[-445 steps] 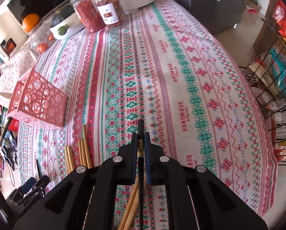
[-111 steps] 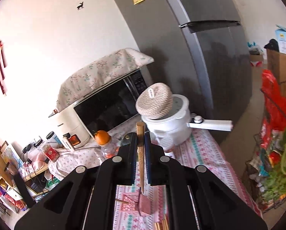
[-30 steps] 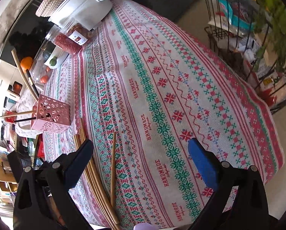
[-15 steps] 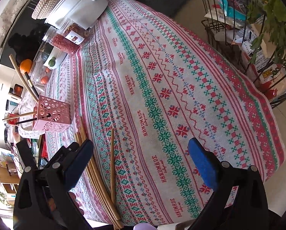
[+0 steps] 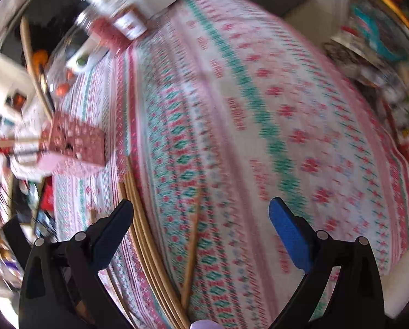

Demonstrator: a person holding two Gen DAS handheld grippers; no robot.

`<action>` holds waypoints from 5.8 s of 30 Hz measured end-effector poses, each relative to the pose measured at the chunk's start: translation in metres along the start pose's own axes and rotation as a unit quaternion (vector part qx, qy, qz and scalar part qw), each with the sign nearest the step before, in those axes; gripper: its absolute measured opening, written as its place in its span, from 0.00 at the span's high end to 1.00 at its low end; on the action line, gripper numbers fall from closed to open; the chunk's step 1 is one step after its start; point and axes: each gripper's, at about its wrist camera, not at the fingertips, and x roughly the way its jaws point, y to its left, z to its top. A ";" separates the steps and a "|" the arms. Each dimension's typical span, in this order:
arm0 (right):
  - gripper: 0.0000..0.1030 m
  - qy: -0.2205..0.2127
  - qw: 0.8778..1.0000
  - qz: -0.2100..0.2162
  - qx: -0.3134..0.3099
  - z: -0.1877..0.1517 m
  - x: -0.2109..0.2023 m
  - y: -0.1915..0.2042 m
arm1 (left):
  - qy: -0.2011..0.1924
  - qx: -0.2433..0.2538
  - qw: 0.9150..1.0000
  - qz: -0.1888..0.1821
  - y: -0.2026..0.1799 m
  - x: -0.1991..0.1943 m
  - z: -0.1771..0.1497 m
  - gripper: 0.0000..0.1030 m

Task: Organize utensils

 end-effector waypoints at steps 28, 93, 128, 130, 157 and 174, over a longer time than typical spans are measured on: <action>0.94 -0.156 0.987 -0.022 -0.025 -0.020 -0.040 0.010 | -0.126 -0.082 0.976 -0.158 0.089 -0.060 -0.003 0.93; 0.95 -0.291 0.953 0.033 -0.079 -0.046 -0.170 0.002 | -0.299 -0.112 0.937 -0.144 0.103 -0.174 -0.011 0.94; 0.94 -0.364 0.915 0.133 -0.110 0.054 -0.279 0.132 | -0.306 -0.184 0.924 -0.134 0.119 -0.187 0.082 0.71; 0.94 -0.365 0.914 0.131 -0.117 0.056 -0.276 0.147 | -0.301 -0.199 0.922 -0.140 0.134 -0.183 0.070 0.71; 0.44 -0.311 0.928 0.042 -0.199 0.003 -0.151 0.196 | -0.315 -0.134 0.923 -0.175 0.111 -0.187 0.050 0.36; 0.21 -0.297 0.941 -0.023 -0.158 -0.023 -0.137 0.116 | -0.284 -0.105 0.942 -0.141 0.071 -0.162 0.015 0.07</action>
